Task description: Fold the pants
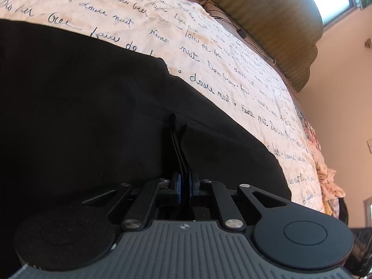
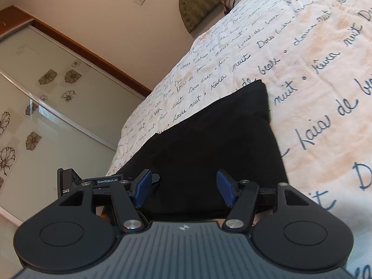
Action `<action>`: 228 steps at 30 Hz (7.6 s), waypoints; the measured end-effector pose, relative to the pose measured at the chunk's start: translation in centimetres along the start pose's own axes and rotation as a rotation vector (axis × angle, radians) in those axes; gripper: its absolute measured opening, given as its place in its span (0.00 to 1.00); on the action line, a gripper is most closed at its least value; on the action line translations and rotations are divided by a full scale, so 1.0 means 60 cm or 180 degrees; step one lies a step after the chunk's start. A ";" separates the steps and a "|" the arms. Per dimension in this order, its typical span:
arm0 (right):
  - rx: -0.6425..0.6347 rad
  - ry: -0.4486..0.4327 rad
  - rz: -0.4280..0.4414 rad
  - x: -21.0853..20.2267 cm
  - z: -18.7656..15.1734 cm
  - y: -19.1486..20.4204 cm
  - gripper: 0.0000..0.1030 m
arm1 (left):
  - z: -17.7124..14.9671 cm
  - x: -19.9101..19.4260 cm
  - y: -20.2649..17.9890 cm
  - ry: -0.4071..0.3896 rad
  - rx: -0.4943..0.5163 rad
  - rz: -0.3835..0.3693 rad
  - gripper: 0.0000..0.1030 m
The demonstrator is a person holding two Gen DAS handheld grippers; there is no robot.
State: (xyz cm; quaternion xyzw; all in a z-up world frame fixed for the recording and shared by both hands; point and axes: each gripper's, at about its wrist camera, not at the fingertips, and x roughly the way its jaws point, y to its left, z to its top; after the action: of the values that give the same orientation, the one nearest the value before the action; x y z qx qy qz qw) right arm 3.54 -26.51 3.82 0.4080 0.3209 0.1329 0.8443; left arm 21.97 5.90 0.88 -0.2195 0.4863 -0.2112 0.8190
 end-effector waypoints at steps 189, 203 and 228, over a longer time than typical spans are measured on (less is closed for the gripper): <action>-0.4513 0.0076 0.0002 0.419 -0.303 0.501 0.10 | 0.079 -0.284 0.343 -0.0761 -0.1643 0.0238 0.34; -0.1035 0.1133 0.0700 0.392 -0.060 0.354 0.70 | 0.077 -0.287 0.234 -0.0903 -0.0464 0.1164 0.21; 0.0221 0.1855 0.0778 0.556 -0.028 0.298 0.69 | 0.046 -0.253 0.174 -0.0938 0.0410 0.1823 0.19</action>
State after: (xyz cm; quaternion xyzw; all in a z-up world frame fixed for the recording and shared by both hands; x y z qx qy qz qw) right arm 28.42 2.06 2.42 0.4169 0.5023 0.3336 0.6801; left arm 19.18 23.36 6.87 -0.0498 0.3902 0.0314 0.9188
